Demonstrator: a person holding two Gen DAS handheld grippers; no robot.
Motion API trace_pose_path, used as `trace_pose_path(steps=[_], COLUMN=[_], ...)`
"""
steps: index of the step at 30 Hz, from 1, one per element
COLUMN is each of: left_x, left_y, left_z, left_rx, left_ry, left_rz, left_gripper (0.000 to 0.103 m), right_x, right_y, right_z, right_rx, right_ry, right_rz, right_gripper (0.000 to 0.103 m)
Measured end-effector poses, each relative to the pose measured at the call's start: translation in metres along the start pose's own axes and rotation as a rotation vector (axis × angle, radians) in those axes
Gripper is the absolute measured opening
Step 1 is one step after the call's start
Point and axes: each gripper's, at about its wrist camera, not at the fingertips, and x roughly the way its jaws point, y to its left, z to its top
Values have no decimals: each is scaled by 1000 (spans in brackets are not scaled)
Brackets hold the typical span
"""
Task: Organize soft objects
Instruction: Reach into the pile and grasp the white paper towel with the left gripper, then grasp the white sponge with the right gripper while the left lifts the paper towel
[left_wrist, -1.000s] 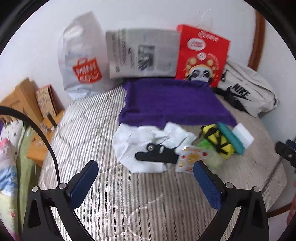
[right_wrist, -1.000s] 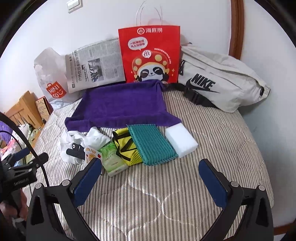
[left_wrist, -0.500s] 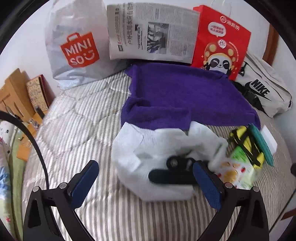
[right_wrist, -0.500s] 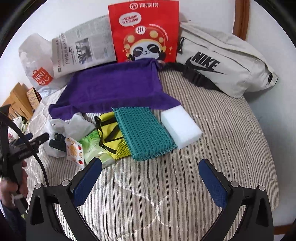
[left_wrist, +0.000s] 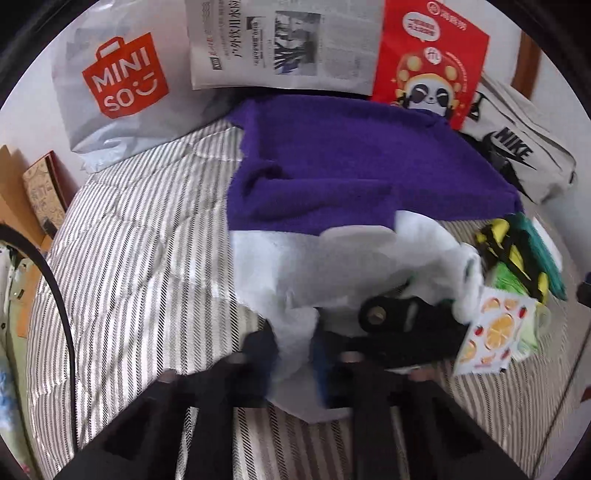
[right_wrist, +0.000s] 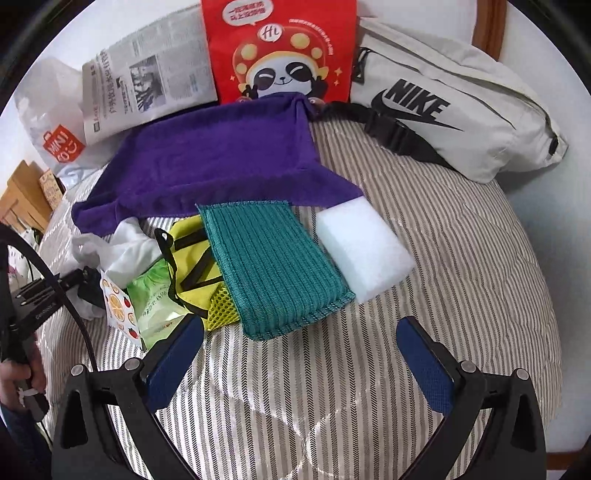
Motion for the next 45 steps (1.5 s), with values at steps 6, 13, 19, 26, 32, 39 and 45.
trace_pose_path(steps=[6, 13, 19, 26, 32, 39, 45], left_x=[-26, -65, -48, -29, -29, -30, -29], left_y=[16, 53, 37, 25, 26, 27, 39], left_z=[-9, -11, -25, -36, -35, -34, -33], left_rx=[-6, -64, -24, -9, -15, -30, -79], left_ry=[-26, -65, -4, 44, 39, 44, 52], left_rz=[54, 138, 118, 145, 136, 128, 92], left_gripper=[10, 10, 10, 10, 11, 12, 22], right_x=[-3, -13, -22, -7, 29, 66, 70], right_y=[5, -2, -33, -55, -68, -53, -45], right_z=[1, 0, 0, 7, 27, 42, 42], right_rx=[-17, -12, 52, 37, 22, -125, -170], right_ry=[-18, -44, -62, -58, -45, -32, -44], right_rz=[12, -6, -25, -5, -41, -89, -20], right_gripper=[103, 103, 103, 103, 102, 88, 59])
